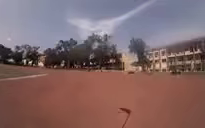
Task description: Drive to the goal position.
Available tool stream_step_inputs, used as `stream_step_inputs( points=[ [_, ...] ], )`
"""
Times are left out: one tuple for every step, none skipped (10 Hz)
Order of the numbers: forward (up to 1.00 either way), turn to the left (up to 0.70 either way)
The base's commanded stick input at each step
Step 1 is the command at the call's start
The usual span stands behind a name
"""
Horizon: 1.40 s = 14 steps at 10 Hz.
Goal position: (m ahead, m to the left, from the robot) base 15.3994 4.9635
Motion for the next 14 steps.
stream_step_inputs(
  points=[
    [0.70, 0.00],
    [0.70, 0.00],
    [0.70, 0.00],
    [0.70, 0.00],
    [0.70, 0.00],
    [0.70, 0.00],
    [0.70, 0.00],
    [0.70, 0.00],
    [0.70, 0.00],
    [0.70, 0.00],
    [0.70, 0.00],
    [0.70, 0.00],
    [0.70, 0.00],
    [0.70, 0.00]
  ],
)
